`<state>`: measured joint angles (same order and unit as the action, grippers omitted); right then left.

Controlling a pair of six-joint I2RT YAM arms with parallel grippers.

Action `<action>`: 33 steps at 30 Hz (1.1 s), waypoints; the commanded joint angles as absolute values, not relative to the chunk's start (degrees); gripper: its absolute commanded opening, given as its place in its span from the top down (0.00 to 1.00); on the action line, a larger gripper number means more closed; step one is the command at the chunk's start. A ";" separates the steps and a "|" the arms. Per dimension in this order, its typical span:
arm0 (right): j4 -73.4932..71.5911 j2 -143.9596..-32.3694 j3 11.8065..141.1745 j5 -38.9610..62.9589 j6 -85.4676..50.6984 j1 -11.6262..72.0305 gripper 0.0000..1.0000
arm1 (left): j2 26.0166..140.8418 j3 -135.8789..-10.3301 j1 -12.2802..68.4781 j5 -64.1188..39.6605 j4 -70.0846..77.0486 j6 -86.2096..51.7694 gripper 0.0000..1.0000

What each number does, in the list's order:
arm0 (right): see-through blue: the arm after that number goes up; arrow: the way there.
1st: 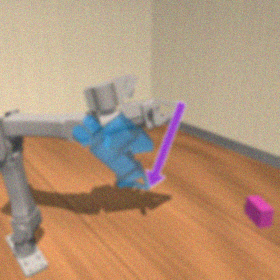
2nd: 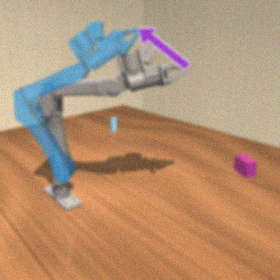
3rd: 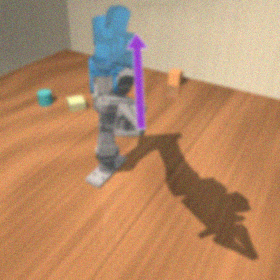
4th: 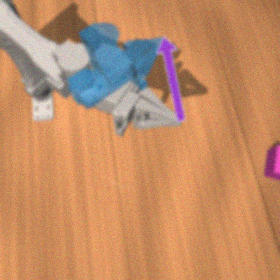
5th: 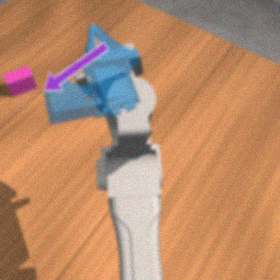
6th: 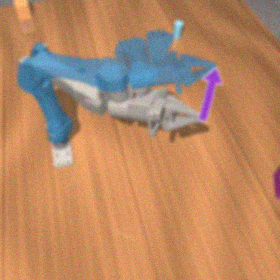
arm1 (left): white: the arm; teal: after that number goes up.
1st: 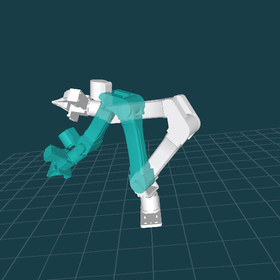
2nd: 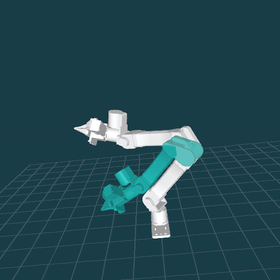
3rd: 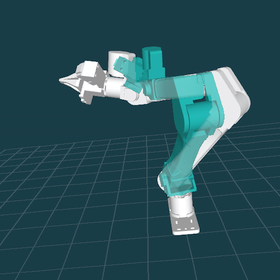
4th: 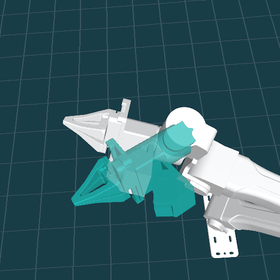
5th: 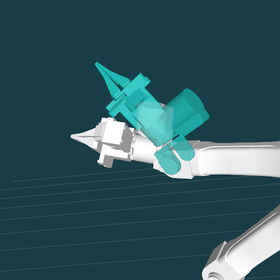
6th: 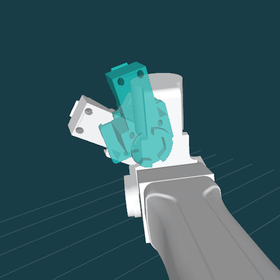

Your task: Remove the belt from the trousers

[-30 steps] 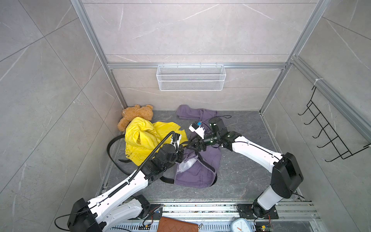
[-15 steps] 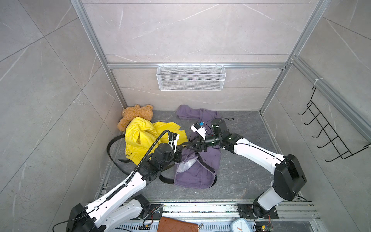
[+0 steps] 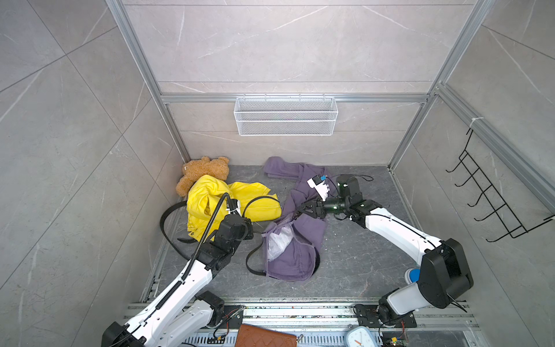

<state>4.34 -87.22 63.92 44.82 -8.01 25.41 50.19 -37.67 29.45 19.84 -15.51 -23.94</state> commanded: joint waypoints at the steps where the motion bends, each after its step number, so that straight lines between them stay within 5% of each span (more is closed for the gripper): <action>1: 4.48 -85.73 64.28 40.15 -7.87 24.13 1.00 | 48.71 -37.92 28.65 25.05 -20.40 -24.33 1.00; 8: 9.98 -89.50 68.54 42.02 -6.34 24.43 0.96 | 49.76 -37.64 27.60 22.12 -14.73 -22.66 1.00; 13: 16.35 -92.32 73.56 41.55 -3.98 25.62 0.40 | 56.72 -40.79 27.60 20.68 -11.99 -19.95 1.00; 16: 19.95 -91.45 73.38 39.12 -2.72 25.66 0.27 | 59.63 -42.37 26.89 21.60 -10.81 -18.01 0.94; 28: 25.75 -88.96 65.14 30.11 -0.51 32.04 0.19 | 62.75 -47.01 26.30 19.01 -15.83 -18.97 0.53; 33: 27.02 -89.39 61.37 21.87 -1.25 35.78 0.18 | 63.25 -49.26 28.58 15.53 -18.55 -19.38 0.48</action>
<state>24.53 -90.24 62.87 27.88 -1.67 34.89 63.68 -46.02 27.55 17.89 -16.47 -18.63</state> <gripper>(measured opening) 0.823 0.519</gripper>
